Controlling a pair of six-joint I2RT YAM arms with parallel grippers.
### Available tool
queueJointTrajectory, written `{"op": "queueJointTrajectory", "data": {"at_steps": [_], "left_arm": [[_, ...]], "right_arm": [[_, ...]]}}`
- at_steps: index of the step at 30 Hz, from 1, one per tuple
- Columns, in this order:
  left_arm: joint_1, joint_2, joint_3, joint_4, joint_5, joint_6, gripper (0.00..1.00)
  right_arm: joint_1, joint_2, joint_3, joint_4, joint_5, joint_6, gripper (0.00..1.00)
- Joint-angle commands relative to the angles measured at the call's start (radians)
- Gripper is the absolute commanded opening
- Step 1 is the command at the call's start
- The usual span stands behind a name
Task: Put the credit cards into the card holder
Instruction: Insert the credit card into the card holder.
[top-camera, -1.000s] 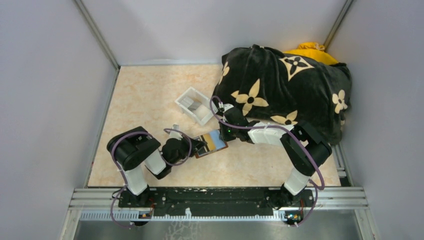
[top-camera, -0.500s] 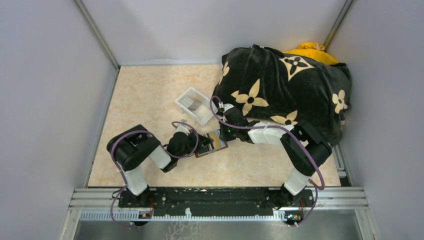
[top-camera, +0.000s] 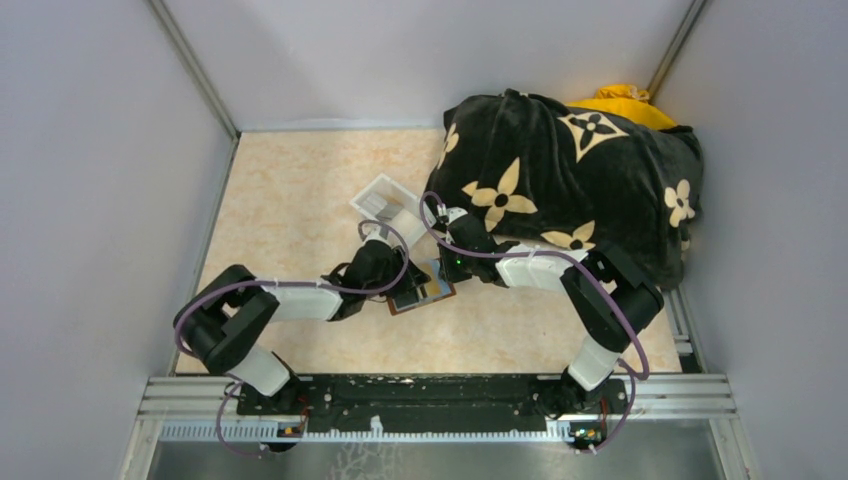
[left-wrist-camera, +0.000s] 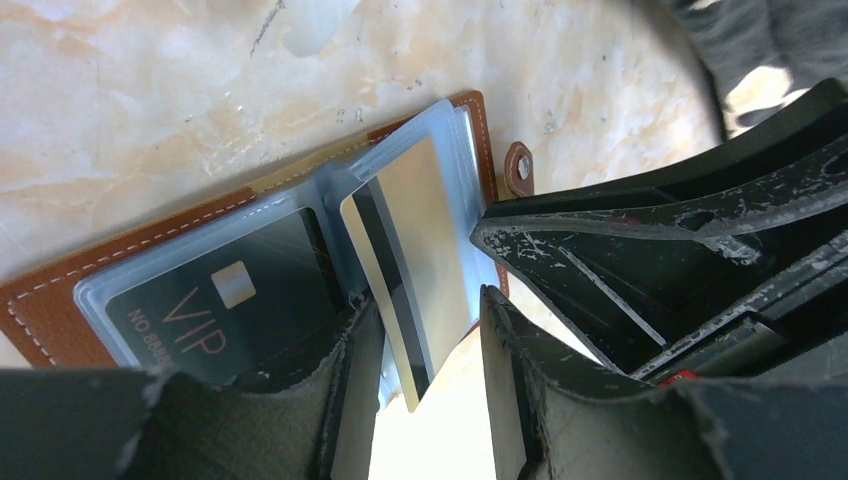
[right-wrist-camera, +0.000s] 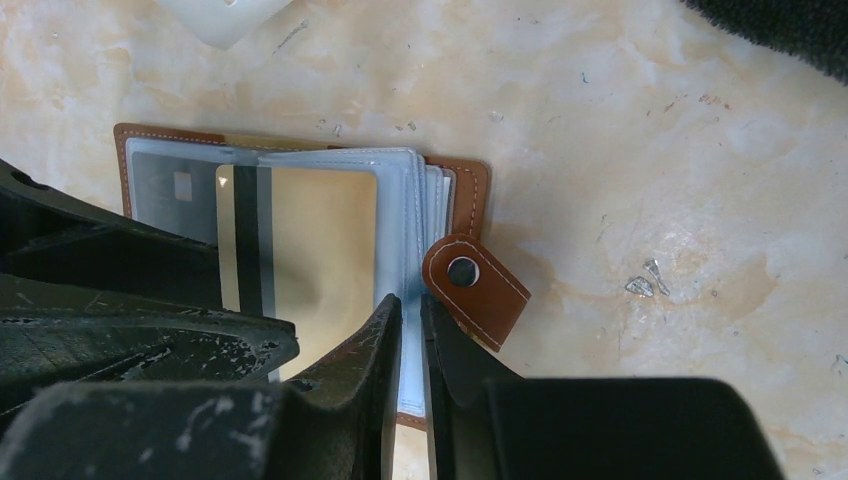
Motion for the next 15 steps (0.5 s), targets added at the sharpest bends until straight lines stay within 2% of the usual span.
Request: {"op": "queueJointTrajectory", "data": {"at_steps": [1, 10, 15], "left_arm": [[-0.009, -0.010, 0.096, -0.319, -0.042, 0.100, 0.47], [-0.014, 0.019, 0.207, -0.480, -0.048, 0.163, 0.53], [-0.015, 0.029, 0.219, -0.511, -0.053, 0.170, 0.54]], "right_arm": [[0.012, 0.012, 0.029, -0.042, 0.019, -0.010, 0.14], [0.011, 0.005, 0.036, -0.047, 0.018, -0.012, 0.14], [0.010, 0.006, 0.038, -0.047, 0.017, -0.011, 0.14]]}}
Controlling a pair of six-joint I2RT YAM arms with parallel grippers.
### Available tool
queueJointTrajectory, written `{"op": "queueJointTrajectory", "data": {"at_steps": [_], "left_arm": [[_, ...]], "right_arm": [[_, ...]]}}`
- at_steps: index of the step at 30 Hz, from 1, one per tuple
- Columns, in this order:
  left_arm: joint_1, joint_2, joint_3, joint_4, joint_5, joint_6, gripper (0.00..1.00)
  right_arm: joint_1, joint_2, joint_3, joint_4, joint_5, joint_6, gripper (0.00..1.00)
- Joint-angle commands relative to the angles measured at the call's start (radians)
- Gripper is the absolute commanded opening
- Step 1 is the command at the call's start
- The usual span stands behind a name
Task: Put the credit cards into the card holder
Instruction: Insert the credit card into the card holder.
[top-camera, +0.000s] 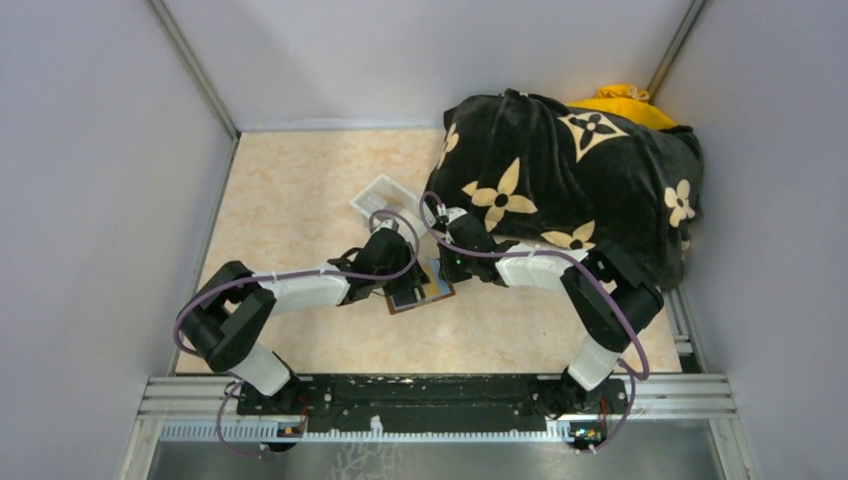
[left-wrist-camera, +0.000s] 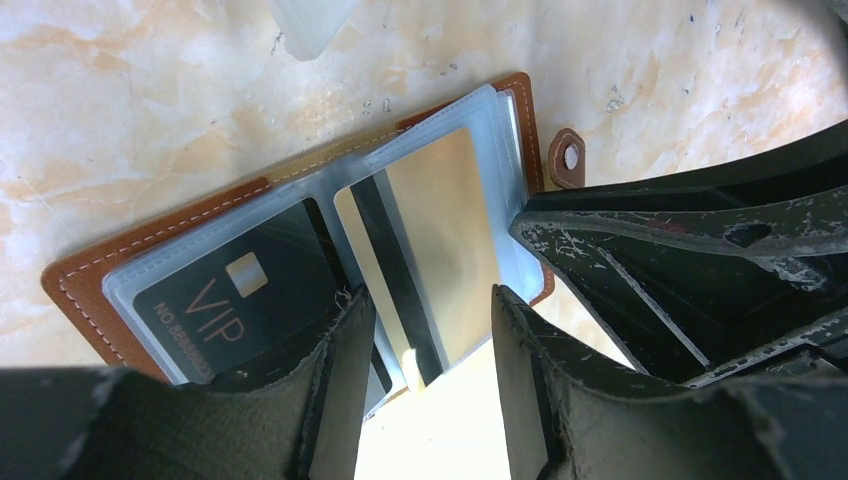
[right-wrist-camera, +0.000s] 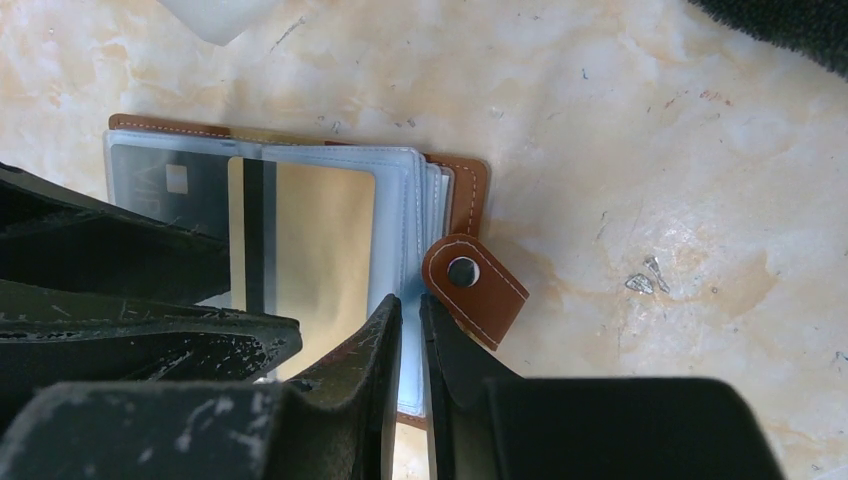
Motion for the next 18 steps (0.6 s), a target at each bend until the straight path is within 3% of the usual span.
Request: {"op": "queueJointTrajectory", "data": {"at_steps": [1, 13, 18], "left_arm": [[-0.003, 0.013, 0.013, -0.116, -0.032, 0.040, 0.55], [-0.008, -0.119, -0.063, -0.023, -0.096, 0.027, 0.57], [-0.010, -0.162, -0.086, -0.005, -0.122, 0.049, 0.49]], "right_arm": [[0.012, 0.002, 0.030, -0.031, 0.016, -0.009, 0.14], [0.011, 0.003, 0.025, -0.024, 0.011, -0.006, 0.14], [0.012, 0.001, 0.019, -0.019, 0.012, -0.004, 0.14]]}}
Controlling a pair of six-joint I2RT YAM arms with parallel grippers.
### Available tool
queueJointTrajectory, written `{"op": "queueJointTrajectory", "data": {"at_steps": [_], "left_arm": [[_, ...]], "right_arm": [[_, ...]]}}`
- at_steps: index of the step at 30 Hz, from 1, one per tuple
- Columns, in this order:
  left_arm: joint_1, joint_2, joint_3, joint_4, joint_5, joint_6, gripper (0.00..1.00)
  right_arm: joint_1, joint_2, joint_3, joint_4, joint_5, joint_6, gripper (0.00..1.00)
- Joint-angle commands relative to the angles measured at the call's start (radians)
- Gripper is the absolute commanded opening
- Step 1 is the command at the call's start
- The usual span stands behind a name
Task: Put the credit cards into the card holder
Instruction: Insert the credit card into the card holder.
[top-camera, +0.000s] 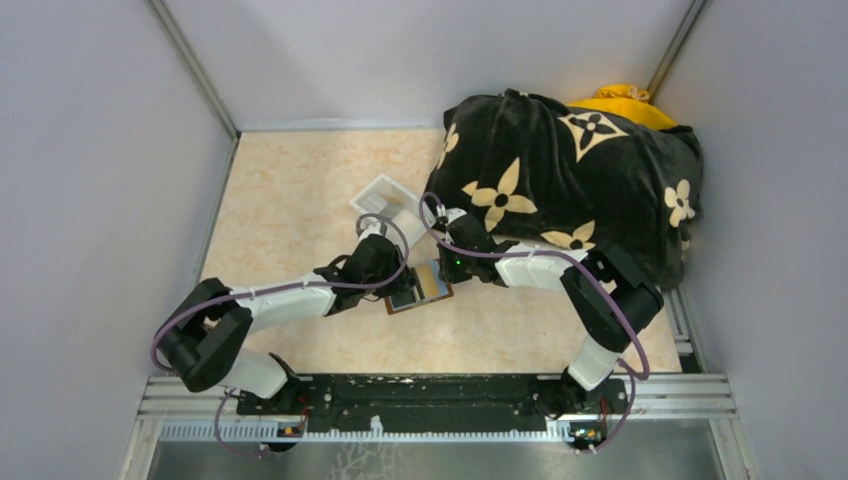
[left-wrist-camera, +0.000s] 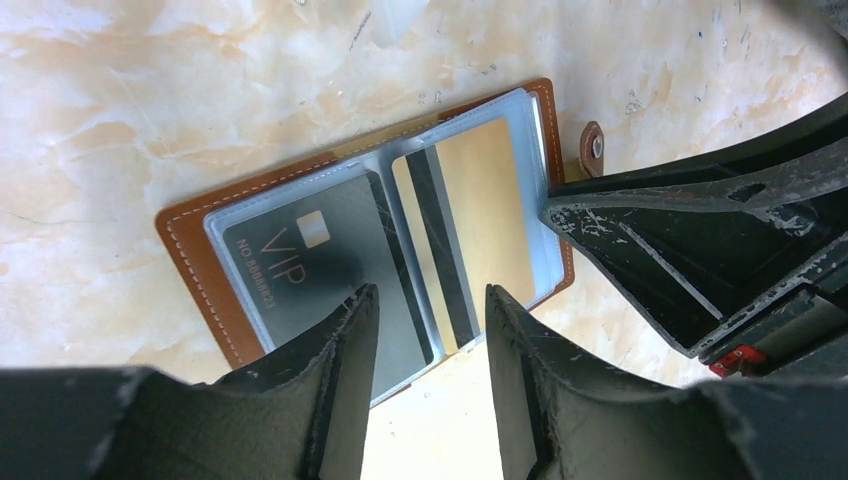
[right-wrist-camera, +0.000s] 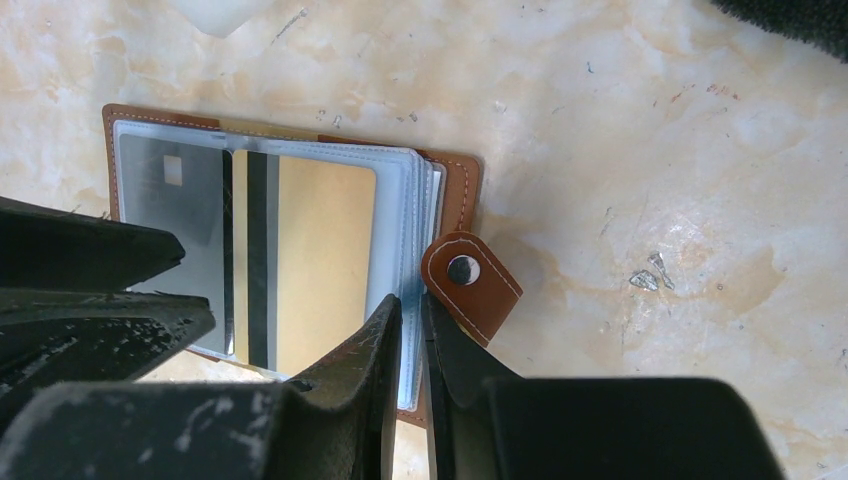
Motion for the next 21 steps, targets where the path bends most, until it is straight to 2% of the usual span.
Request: {"op": "queueJointTrajectory", "data": {"at_steps": [1, 6, 8, 21], "left_arm": [[-0.005, -0.044, -0.014, 0.027, -0.048, 0.042, 0.44], [-0.007, -0.026, 0.007, 0.023, -0.063, 0.119, 0.11], [-0.006, -0.007, 0.022, 0.015, -0.069, 0.156, 0.01], [-0.022, 0.102, 0.087, -0.027, -0.089, 0.231, 0.00]], "right_arm": [[0.009, -0.001, 0.017, -0.013, 0.014, -0.005, 0.14], [0.009, -0.001, 0.019, -0.014, 0.013, -0.005, 0.14], [0.009, -0.001, 0.020, -0.013, 0.013, -0.005, 0.14], [0.009, 0.004, 0.028, -0.020, 0.011, -0.011, 0.14]]}}
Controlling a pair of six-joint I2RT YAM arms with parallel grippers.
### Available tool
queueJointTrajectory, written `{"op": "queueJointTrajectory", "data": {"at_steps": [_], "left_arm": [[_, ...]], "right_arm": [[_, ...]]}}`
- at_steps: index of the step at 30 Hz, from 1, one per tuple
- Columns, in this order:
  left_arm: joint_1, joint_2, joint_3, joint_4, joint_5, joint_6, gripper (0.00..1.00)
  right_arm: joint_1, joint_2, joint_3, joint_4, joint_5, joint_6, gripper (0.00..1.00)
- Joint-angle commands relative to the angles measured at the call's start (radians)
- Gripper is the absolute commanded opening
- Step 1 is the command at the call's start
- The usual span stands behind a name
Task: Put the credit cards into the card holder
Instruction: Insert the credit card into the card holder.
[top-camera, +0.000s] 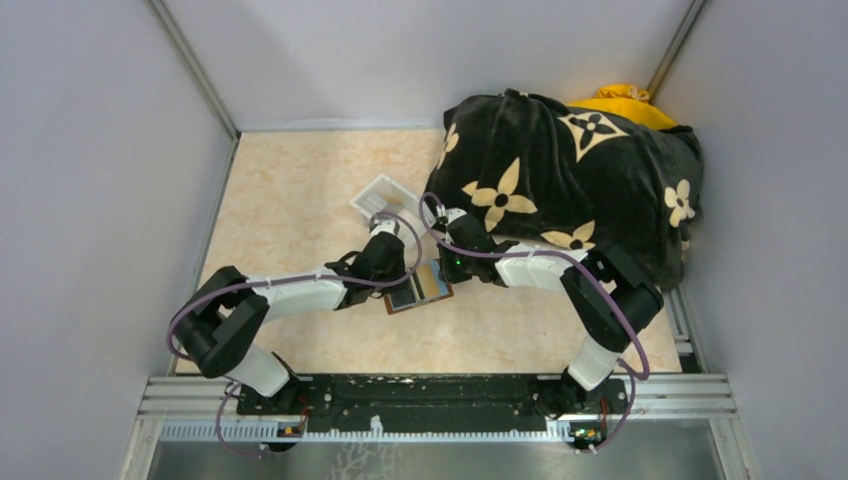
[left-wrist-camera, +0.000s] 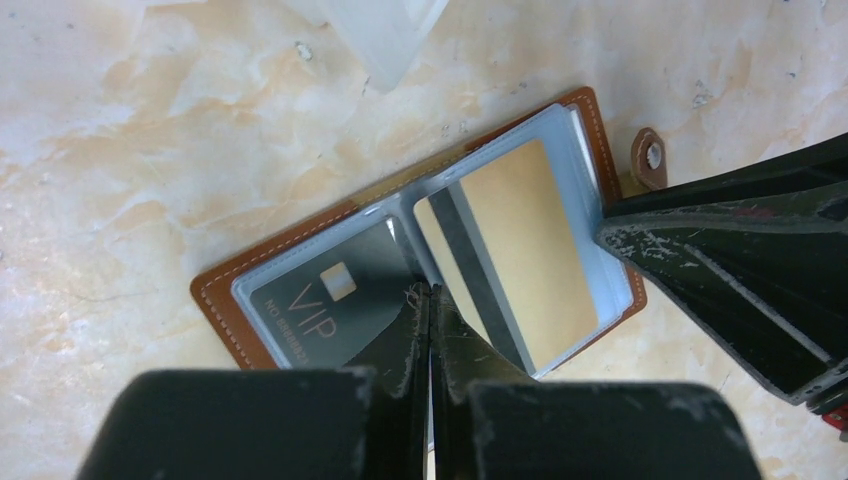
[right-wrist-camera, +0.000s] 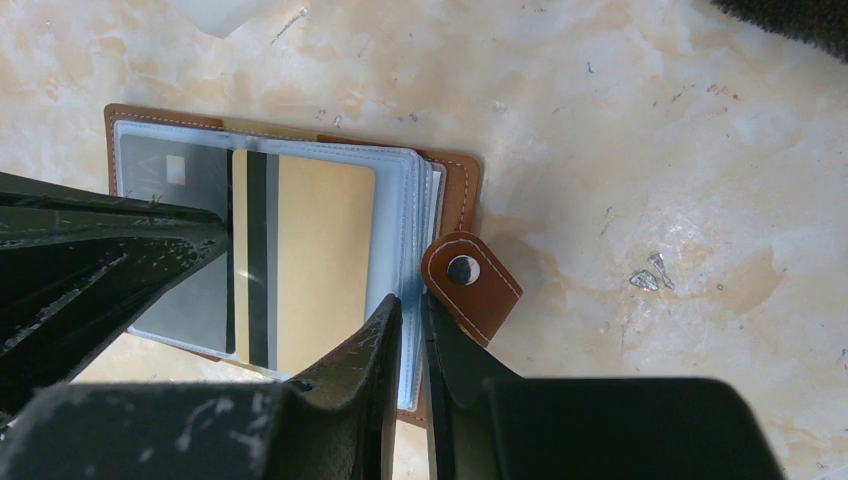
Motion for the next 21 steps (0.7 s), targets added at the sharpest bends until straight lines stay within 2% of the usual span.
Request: {"op": "queueJointTrajectory", "data": {"at_steps": [1, 21], "left_arm": [[-0.014, 0.037, 0.051, -0.025, -0.021, 0.038, 0.00], [-0.044, 0.114, 0.111, 0.008, 0.007, 0.034, 0.00]], "right_arm": [[0.009, 0.005, 0.028, -0.020, 0.011, -0.011, 0.14], [0.011, 0.019, 0.040, -0.024, 0.001, -0.009, 0.14]]}}
